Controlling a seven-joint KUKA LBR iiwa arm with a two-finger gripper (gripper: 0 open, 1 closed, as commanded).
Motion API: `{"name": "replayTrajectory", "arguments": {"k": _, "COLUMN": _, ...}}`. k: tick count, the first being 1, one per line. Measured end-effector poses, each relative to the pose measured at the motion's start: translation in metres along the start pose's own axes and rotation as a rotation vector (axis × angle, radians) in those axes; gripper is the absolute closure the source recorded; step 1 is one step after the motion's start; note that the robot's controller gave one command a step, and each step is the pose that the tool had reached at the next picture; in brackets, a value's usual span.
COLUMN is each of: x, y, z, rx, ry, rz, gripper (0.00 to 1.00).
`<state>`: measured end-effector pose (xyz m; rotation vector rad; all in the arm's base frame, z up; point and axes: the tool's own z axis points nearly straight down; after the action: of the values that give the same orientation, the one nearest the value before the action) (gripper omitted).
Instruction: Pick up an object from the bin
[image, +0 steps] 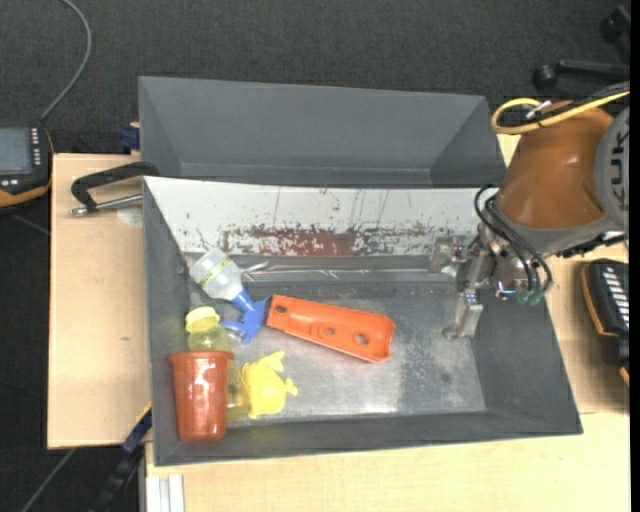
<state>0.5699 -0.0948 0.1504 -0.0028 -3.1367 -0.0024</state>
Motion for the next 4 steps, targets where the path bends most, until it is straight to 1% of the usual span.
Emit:
{"name": "replayTrajectory", "arguments": {"k": 1, "x": -0.001, "y": 0.0, "z": -0.005, "rx": 0.001, "ry": -0.007, "rz": -0.001, "gripper": 0.0}}
{"name": "replayTrajectory", "arguments": {"k": 2, "x": -0.026, "y": 0.046, "z": 0.04, "rx": 0.002, "ry": -0.01, "rz": -0.017, "gripper": 0.0}}
{"name": "replayTrajectory", "arguments": {"k": 3, "x": -0.013, "y": 0.064, "z": 0.074, "rx": -0.002, "ry": -0.007, "rz": -0.162, "gripper": 0.0}}
{"name": "replayTrajectory", "arguments": {"k": 4, "x": -0.002, "y": 0.092, "z": 0.078, "rx": 0.002, "ry": -0.01, "rz": -0.085, "gripper": 0.0}}
